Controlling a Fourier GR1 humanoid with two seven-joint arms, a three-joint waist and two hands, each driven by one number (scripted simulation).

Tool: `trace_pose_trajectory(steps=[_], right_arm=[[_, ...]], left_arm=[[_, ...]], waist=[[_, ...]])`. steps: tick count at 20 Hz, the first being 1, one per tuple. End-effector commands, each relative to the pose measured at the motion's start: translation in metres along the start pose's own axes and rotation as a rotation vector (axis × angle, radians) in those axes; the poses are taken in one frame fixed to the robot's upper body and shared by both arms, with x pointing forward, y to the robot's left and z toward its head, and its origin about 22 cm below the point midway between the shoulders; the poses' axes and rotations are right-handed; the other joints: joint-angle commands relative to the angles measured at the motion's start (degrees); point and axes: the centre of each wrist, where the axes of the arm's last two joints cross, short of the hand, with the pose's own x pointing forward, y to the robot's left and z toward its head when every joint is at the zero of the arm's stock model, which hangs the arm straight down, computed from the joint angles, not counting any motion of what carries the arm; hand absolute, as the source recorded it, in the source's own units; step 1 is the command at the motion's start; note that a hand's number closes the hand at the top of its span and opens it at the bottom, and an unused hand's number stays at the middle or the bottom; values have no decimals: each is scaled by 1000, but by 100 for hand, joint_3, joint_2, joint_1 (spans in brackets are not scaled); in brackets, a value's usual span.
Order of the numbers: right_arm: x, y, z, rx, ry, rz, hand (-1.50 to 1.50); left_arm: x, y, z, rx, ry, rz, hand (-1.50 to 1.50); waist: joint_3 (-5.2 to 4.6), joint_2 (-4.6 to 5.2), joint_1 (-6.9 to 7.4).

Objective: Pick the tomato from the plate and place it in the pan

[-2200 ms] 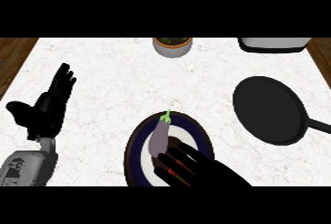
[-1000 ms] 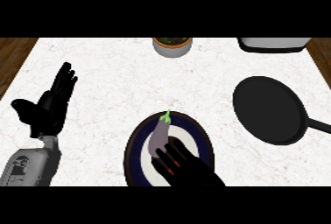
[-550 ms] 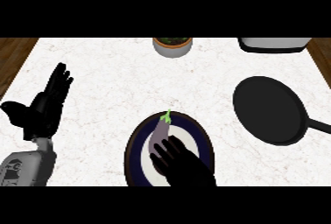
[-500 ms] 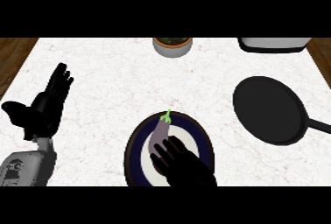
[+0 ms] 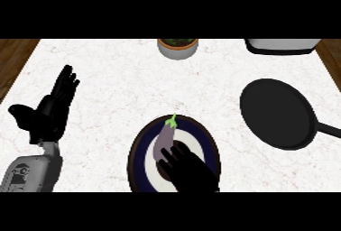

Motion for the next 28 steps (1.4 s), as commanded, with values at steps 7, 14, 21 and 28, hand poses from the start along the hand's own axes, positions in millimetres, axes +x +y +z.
trace_pose_trajectory(steps=[7,14,21,28], right_arm=[[-9,4,-4,1,-126,67,150],[7,43,6,97,304,-373,150],[28,4,20,-162,561,-516,150],[48,-55,48,-607,626,-500,150]], left_arm=[[0,0,-9,-11,12,-11,0],[-4,0,-1,24,4,-5,0],[-12,-2,-3,20,-18,-1,0],[2,2,-7,16,14,3,0]], waist=[[1,10,-13],[7,45,-185],[-1,11,-47],[0,-12,-43]])
